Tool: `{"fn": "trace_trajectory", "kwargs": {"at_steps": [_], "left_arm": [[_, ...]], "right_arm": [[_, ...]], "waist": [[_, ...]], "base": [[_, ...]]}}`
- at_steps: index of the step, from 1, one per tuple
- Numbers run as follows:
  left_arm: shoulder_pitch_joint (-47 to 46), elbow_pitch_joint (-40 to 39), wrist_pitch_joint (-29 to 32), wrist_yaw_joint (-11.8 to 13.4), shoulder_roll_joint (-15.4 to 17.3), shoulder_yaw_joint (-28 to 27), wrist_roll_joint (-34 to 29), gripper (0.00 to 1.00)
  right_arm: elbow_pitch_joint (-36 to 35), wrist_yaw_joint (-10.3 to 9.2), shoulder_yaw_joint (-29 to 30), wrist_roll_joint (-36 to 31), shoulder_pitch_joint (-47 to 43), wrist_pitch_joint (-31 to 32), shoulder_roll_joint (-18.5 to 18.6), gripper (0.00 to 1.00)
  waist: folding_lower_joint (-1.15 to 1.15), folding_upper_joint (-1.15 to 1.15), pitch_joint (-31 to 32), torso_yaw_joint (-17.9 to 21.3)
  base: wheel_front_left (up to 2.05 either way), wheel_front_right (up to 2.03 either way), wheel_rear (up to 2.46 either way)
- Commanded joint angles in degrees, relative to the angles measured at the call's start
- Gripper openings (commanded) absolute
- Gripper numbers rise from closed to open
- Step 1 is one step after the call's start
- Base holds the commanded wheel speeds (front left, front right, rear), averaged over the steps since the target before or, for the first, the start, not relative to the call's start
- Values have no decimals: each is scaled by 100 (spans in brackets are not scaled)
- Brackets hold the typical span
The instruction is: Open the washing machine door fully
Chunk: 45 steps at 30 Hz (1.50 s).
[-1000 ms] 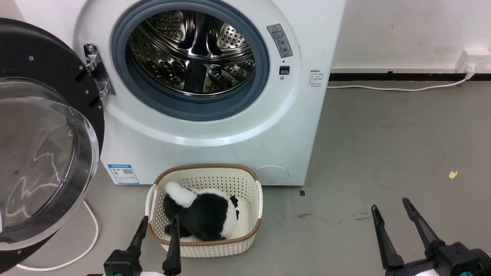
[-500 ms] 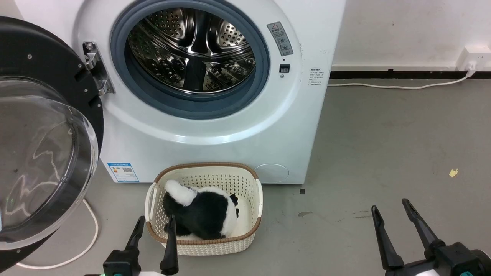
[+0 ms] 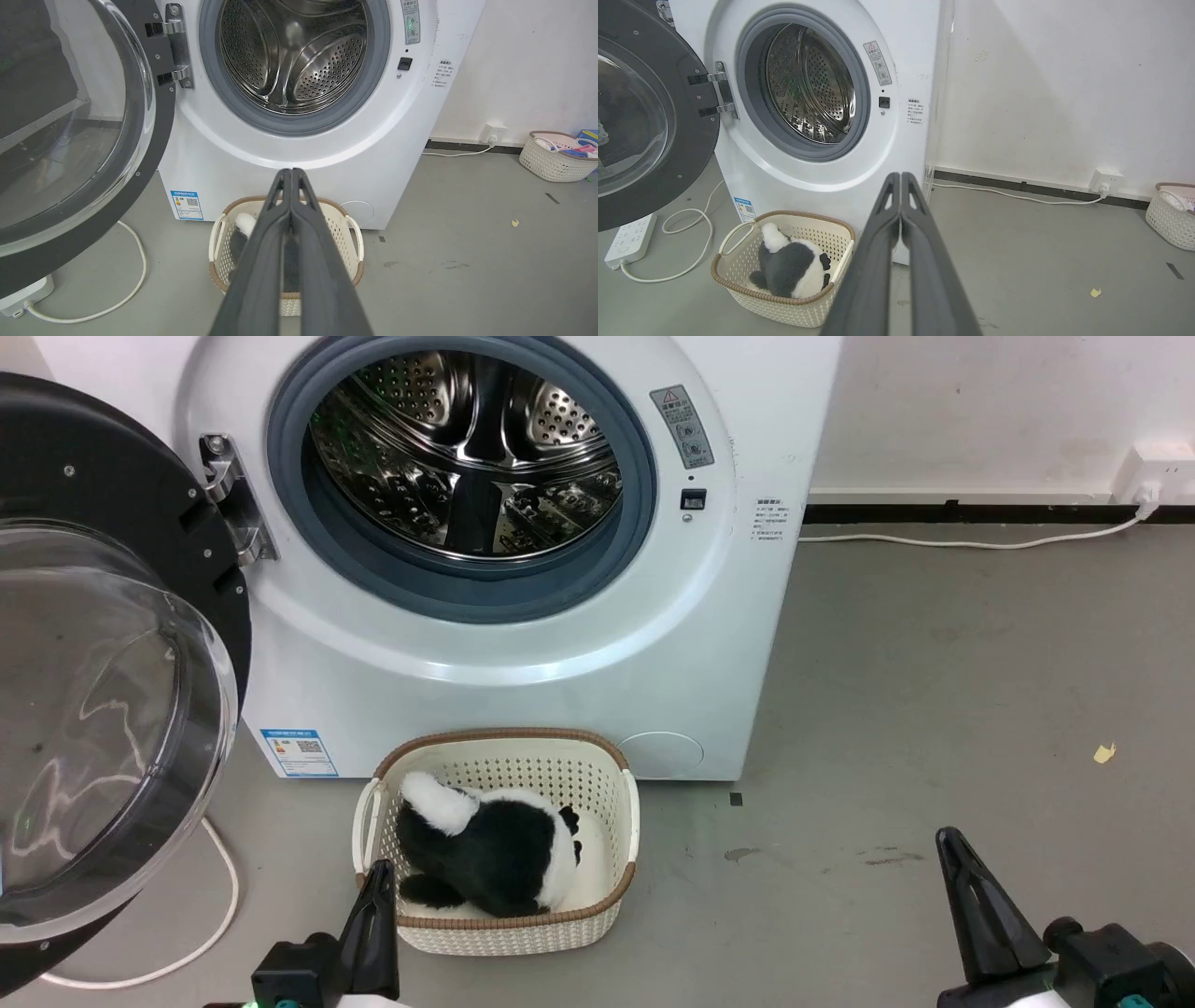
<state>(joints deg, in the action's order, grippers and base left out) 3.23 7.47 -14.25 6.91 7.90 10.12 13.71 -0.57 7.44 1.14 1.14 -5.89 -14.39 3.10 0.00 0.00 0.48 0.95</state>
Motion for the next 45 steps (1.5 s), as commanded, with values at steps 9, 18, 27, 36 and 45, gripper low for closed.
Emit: {"fn": "trace_trajectory", "kwargs": {"at_steps": [9, 18, 27, 36, 45], "left_arm": [[-34, -72, 120, -66, -51, -101, -136, 0], [-57, -126, 224, -116, -87, -174, -235, 0], [-80, -181, 329, -167, -123, -247, -334, 0], [-103, -235, 434, -217, -159, -320, -433, 0], [-127, -289, 539, -267, -196, -394, -532, 0]], "right_arm": [[6, 0, -14, -11, 61, 122, -2, 0], [10, 1, -22, -19, 104, 228, -4, 0], [14, 1, -30, -27, 146, 334, -6, 0], [18, 1, -38, -36, 188, 439, -7, 0], [22, 2, -46, -44, 231, 545, -9, 0]], "waist": [[0, 0, -3, -8], [0, 0, -7, -15], [0, 0, -10, -22], [0, 0, -14, -29], [0, 0, -18, -36]], "base": [[0, 0, 0], [0, 0, 0], [0, 0, 0], [0, 0, 0], [0, 0, 0]]}}
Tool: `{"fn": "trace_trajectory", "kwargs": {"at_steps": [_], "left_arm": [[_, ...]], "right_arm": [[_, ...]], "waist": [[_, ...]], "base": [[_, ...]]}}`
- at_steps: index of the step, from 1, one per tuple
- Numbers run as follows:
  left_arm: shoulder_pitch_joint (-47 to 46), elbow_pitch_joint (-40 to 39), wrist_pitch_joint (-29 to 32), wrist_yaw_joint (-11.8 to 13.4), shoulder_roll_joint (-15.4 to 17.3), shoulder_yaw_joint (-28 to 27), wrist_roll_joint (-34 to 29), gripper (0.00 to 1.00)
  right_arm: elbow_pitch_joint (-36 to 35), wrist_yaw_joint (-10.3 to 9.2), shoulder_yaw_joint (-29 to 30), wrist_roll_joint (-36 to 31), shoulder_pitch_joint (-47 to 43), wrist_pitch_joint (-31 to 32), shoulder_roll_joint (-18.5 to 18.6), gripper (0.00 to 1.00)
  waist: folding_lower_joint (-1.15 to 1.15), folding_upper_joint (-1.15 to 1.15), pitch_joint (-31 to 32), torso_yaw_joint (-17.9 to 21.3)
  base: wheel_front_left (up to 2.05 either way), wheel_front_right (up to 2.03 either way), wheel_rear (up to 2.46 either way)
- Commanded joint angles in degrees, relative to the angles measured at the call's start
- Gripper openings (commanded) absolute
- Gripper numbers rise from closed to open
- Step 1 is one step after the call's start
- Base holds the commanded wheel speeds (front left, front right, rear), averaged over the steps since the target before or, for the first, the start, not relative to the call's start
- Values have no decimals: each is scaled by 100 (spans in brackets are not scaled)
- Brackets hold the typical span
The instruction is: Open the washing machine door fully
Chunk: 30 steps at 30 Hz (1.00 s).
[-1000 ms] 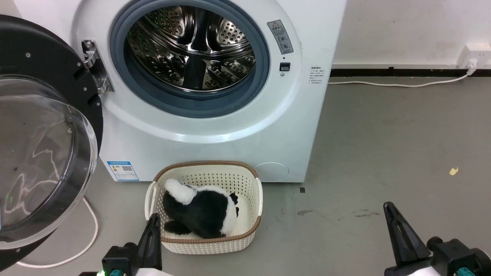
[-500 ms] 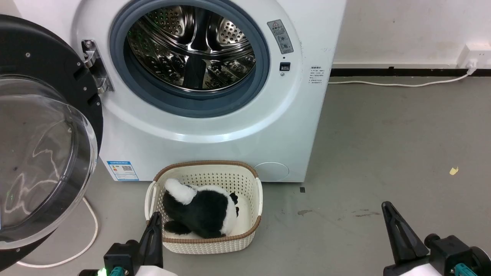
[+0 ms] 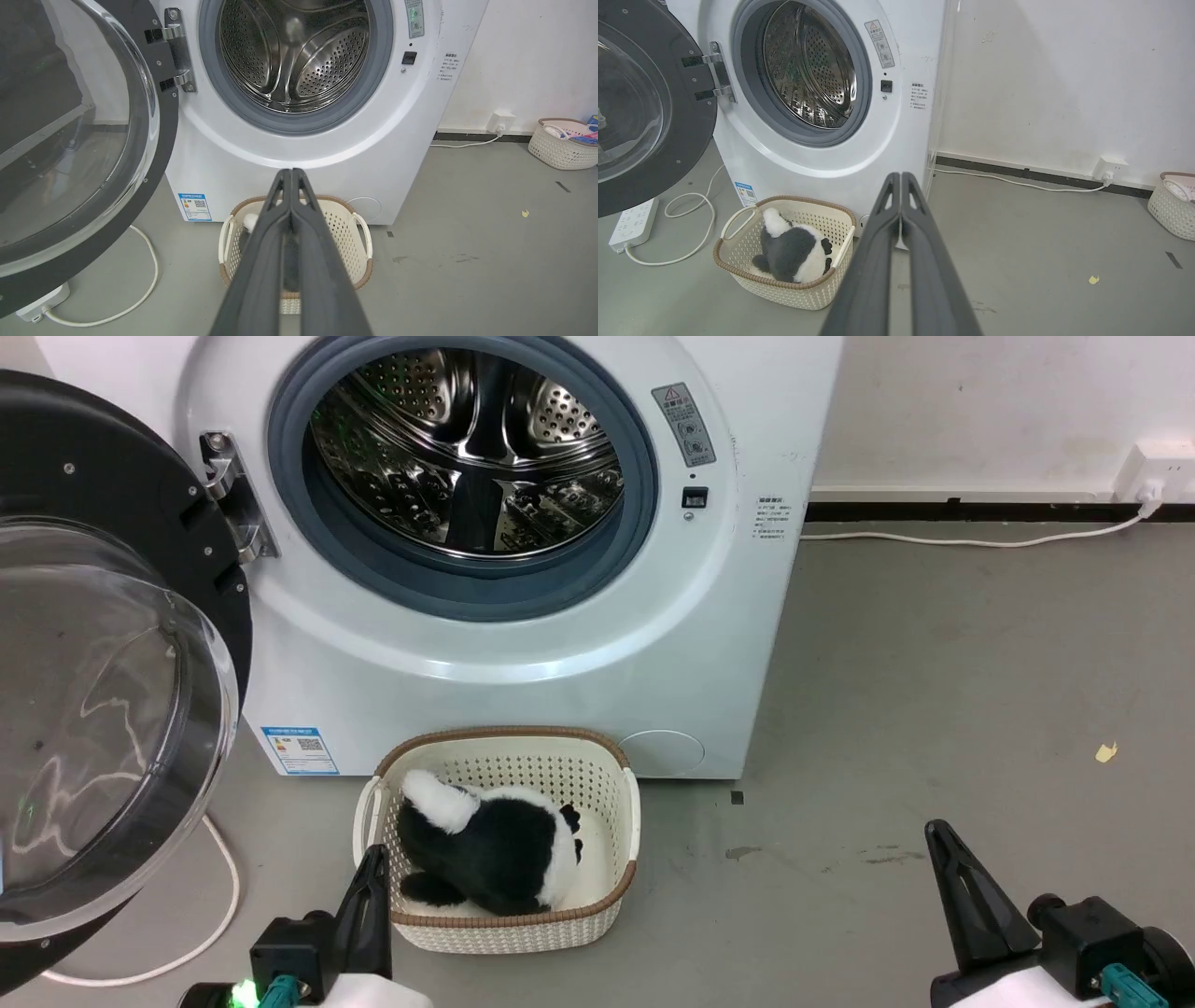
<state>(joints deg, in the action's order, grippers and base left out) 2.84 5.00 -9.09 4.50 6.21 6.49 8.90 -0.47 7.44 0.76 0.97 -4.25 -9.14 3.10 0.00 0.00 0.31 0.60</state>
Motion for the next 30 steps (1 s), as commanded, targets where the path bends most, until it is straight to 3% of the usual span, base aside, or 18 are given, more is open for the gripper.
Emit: {"fn": "trace_trajectory", "kwargs": {"at_steps": [1, 30], "left_arm": [[-91, -49, 34, -32, -31, -38, -63, 0], [-168, -229, 384, -199, -152, -282, -394, 0]], "right_arm": [[13, 2, -9, -28, 71, 32, -9, 0], [26, 3, -36, -56, 213, 384, -14, 0]], "waist": [[0, 0, -1, -2], [0, 0, -13, -25]], "base": [[0, 0, 0], [0, 0, 0]]}}
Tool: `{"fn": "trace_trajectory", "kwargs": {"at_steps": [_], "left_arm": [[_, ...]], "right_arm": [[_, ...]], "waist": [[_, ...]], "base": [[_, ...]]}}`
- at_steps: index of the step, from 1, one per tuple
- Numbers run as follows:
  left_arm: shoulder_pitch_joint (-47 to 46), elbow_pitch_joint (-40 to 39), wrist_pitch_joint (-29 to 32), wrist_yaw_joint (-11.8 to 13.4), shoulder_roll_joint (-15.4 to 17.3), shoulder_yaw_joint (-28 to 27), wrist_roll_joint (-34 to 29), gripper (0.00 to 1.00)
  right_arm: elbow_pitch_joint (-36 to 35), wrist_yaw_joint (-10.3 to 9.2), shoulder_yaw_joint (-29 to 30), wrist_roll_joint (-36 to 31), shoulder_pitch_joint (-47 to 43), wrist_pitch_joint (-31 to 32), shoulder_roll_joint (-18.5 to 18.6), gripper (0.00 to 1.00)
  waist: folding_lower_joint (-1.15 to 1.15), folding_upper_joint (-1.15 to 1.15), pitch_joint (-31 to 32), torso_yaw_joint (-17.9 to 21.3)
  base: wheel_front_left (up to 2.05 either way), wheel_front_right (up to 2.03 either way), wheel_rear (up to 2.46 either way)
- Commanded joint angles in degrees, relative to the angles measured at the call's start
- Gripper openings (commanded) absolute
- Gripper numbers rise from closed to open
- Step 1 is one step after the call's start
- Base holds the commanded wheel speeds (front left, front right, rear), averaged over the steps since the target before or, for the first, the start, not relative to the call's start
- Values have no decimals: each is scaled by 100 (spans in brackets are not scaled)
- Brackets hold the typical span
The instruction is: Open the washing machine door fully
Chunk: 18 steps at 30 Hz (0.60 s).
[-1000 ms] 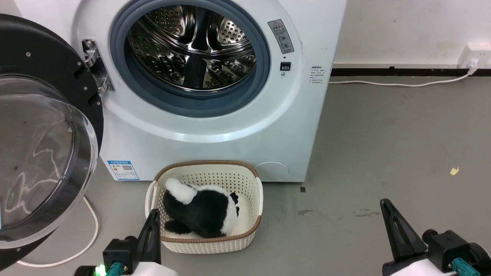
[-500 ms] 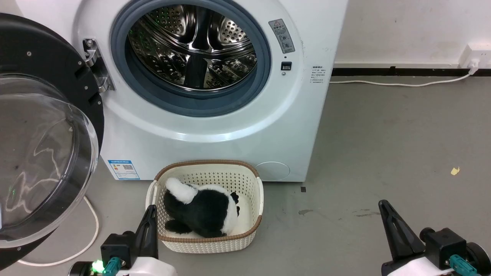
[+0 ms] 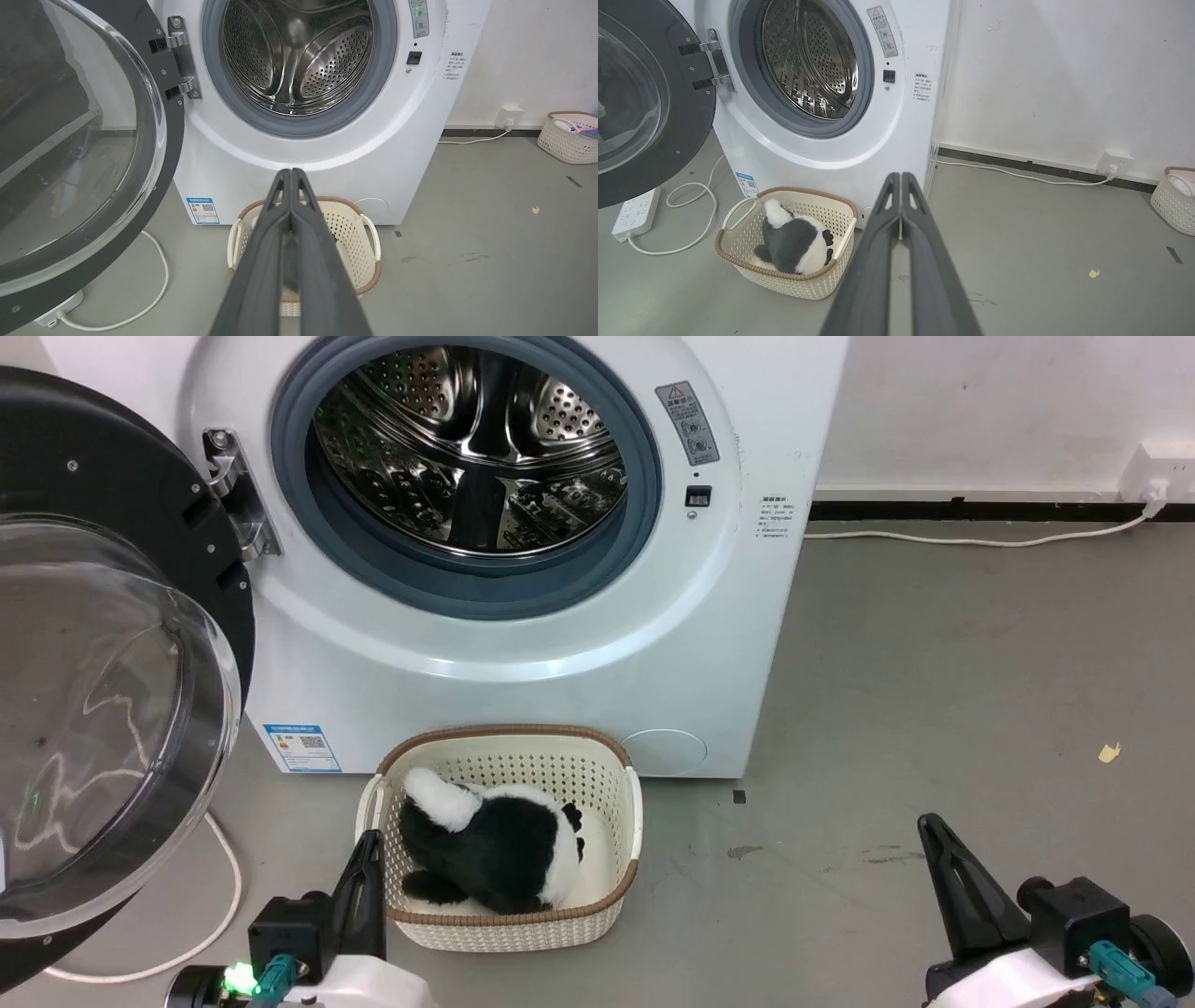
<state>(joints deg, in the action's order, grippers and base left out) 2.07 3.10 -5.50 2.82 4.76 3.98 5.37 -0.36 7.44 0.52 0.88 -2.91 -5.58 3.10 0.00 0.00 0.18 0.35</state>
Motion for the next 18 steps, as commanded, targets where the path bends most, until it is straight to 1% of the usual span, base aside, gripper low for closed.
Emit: {"fn": "trace_trajectory", "kwargs": {"at_steps": [1, 18], "left_arm": [[-94, -45, 36, -36, -11, -40, -51, 0], [-138, -148, 234, -131, -79, -178, -238, 0]], "right_arm": [[16, 3, -13, -48, 83, 40, -15, 0], [23, 4, -28, -64, 163, 240, -18, 0]], "waist": [[0, 0, 0, -1], [0, 0, -7, -14]], "base": [[0, 0, 0], [0, 0, 0]]}}
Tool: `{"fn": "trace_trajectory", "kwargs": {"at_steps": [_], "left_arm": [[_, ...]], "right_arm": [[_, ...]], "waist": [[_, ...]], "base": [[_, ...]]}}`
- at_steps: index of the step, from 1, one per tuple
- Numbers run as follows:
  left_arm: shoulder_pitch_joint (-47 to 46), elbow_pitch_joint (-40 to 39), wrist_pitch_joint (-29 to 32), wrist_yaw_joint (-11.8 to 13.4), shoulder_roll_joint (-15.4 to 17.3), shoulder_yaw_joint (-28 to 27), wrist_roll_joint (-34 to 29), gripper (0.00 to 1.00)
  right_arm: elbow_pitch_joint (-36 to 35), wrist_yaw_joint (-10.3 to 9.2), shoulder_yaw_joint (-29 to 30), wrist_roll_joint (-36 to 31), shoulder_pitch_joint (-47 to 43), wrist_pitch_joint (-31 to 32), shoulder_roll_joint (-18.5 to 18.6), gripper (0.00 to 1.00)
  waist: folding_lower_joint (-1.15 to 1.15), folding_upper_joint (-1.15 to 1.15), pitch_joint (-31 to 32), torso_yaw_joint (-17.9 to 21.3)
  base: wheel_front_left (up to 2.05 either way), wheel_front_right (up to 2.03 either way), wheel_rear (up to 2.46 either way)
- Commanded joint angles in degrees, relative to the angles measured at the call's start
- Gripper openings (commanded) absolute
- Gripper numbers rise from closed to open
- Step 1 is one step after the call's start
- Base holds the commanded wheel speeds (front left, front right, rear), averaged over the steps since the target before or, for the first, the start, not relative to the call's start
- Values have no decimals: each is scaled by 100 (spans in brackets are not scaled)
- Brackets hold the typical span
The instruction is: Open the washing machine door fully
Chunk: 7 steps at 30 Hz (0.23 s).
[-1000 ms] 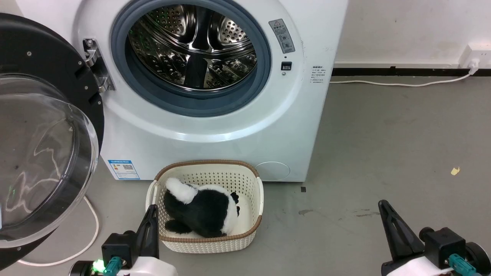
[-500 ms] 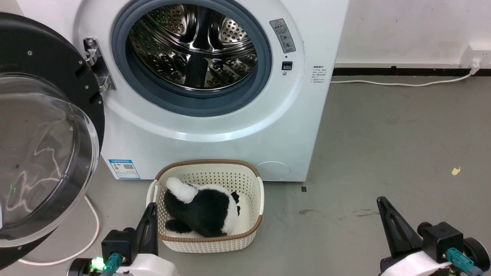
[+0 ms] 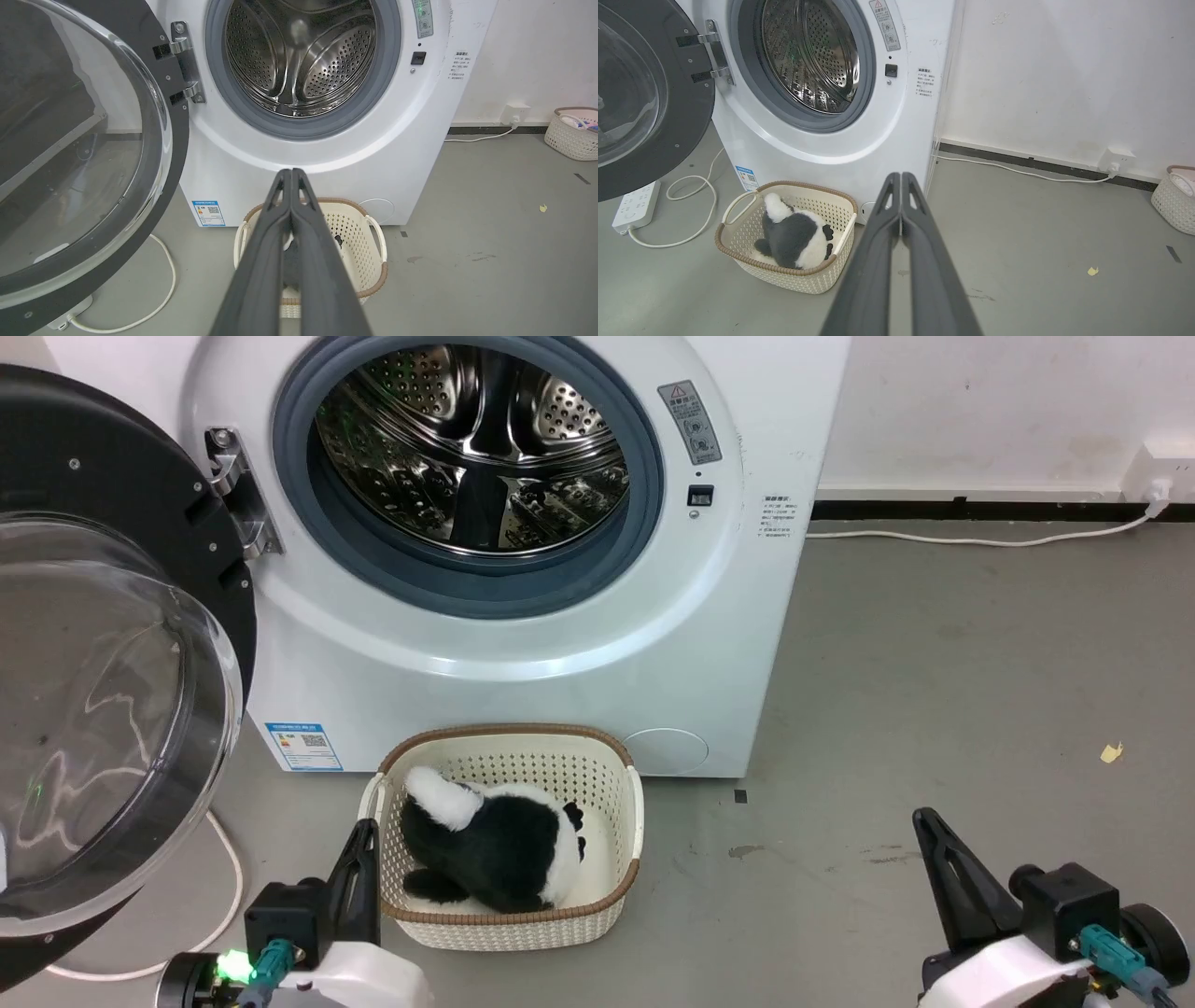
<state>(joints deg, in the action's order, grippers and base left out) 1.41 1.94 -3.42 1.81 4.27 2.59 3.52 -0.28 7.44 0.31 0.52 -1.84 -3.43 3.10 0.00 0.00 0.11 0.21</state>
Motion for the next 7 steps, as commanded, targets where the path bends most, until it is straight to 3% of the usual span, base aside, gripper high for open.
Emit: {"fn": "trace_trajectory", "kwargs": {"at_steps": [1, 7], "left_arm": [[-74, -37, 39, -36, -34, -47, -65, 0], [-90, -73, 109, -69, -58, -96, -131, 0]], "right_arm": [[16, 4, -8, -28, 61, 37, -18, 0], [19, 4, -13, -34, 89, 108, -19, 0]], "waist": [[0, 0, 0, -1], [0, 0, -3, -6]], "base": [[0, 0, 0], [0, 0, 0]]}}
